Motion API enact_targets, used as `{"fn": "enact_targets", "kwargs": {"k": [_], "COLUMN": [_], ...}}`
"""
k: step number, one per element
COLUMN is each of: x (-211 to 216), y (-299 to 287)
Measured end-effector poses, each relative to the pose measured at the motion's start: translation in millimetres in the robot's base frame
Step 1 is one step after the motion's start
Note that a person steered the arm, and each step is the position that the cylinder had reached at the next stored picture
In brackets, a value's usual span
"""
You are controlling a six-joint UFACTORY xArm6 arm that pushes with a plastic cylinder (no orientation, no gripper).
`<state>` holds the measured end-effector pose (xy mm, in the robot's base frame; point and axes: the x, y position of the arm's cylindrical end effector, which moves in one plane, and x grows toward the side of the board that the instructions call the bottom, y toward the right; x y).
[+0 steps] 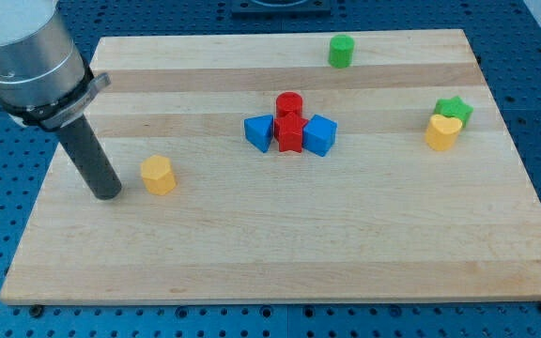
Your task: Slide the hexagon close to the heart
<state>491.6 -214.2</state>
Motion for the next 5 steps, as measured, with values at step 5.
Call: {"fn": "enact_targets", "kwargs": {"k": [5], "x": [-25.7], "y": [78.6]}}
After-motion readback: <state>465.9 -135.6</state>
